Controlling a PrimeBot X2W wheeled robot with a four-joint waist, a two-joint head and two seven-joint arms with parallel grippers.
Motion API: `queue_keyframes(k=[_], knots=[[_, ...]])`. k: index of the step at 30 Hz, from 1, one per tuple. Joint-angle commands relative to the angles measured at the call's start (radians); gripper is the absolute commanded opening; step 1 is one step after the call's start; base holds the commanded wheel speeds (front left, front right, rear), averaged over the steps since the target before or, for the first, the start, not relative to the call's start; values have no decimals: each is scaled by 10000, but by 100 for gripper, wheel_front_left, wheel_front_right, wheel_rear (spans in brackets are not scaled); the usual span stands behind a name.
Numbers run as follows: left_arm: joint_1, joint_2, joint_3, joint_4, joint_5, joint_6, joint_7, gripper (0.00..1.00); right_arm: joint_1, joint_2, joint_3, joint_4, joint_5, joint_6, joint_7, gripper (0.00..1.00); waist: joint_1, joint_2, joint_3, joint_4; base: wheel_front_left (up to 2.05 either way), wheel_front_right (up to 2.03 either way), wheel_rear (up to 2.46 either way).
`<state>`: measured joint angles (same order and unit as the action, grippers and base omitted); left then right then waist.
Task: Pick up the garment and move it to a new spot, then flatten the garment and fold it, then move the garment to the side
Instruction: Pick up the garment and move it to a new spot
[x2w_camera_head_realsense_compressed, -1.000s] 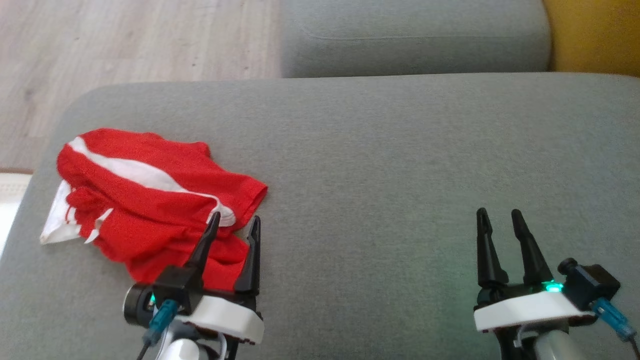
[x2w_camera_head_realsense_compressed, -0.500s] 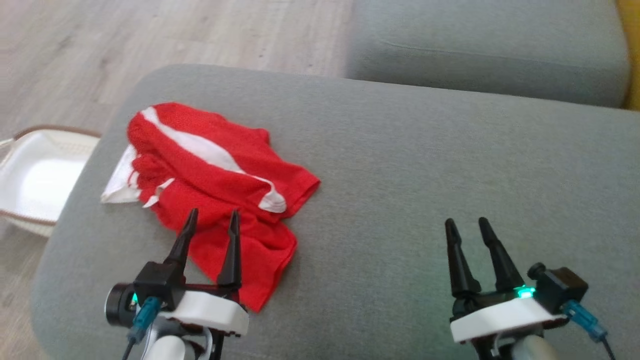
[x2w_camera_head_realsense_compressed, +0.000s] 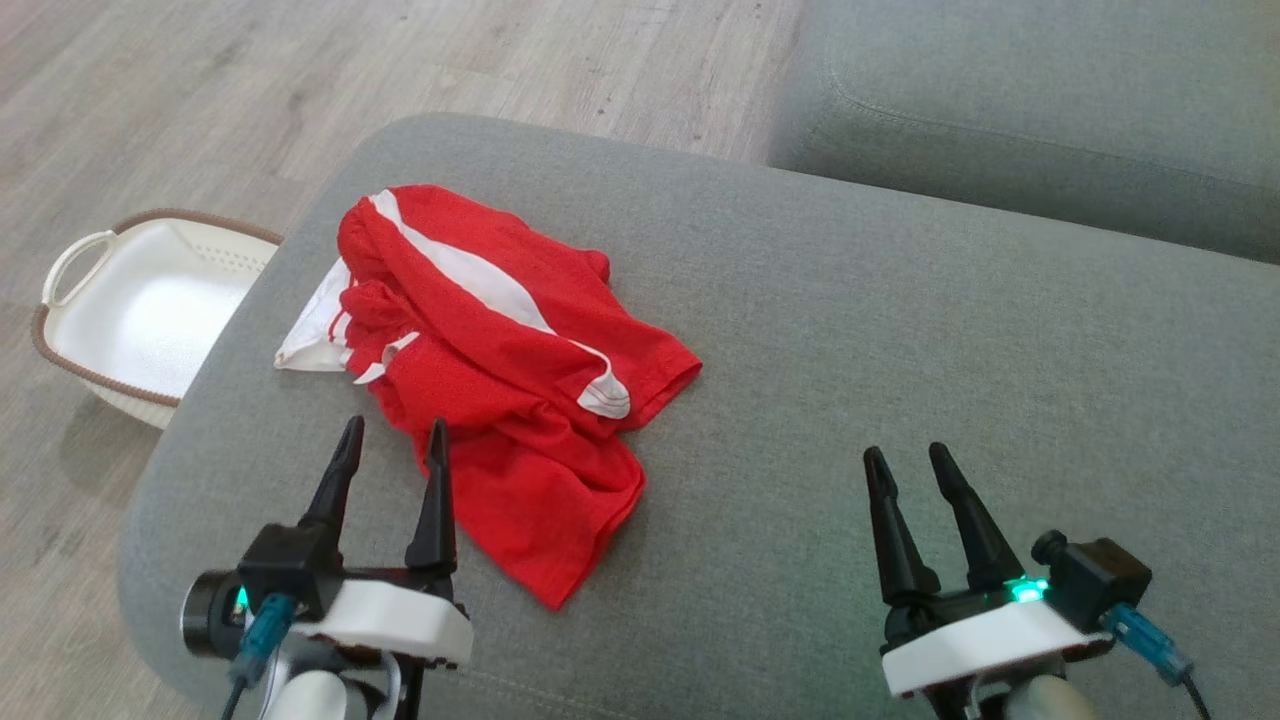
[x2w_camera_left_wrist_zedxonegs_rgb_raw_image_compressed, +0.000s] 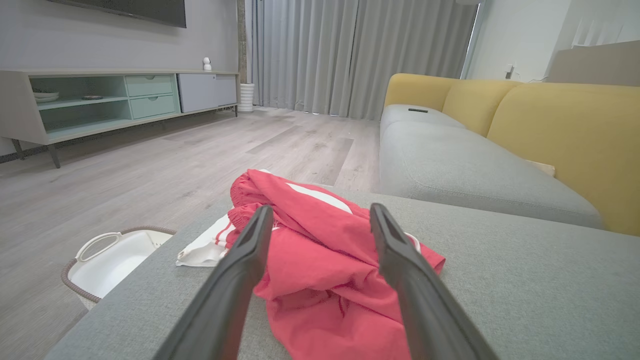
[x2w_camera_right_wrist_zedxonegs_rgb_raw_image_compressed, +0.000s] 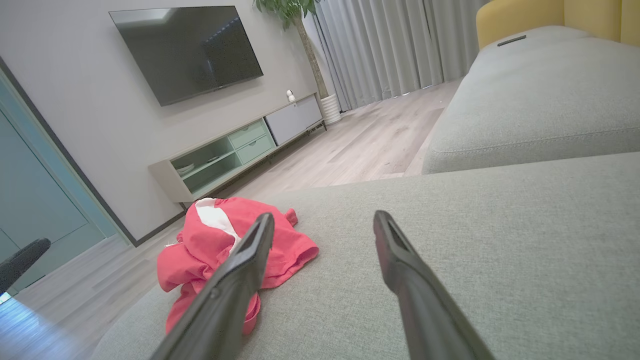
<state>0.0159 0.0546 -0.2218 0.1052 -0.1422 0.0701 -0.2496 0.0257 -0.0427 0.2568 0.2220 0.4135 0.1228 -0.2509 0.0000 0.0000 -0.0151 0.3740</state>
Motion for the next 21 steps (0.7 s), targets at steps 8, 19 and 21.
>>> queue_keyframes(k=[8, 19, 21], knots=[[-755, -1, 728, -251, 307, -95, -122, 100, -637, -75, 72, -352, -202, 79, -109, 100, 0, 0, 719, -457, 0, 0, 0], [-4357, 1641, 1582, 2324, 330, -1358, 192, 100, -1488, -75, -897, -642, -1047, 79, -109, 100, 0, 0, 2873, -1305, 0, 0, 0], [-5215, 2048, 1553, 3100, 290, -1570, 768, 100, -1609, -75, -1055, -676, -1146, 79, -109, 100, 0, 0, 3169, -1428, 0, 0, 0]])
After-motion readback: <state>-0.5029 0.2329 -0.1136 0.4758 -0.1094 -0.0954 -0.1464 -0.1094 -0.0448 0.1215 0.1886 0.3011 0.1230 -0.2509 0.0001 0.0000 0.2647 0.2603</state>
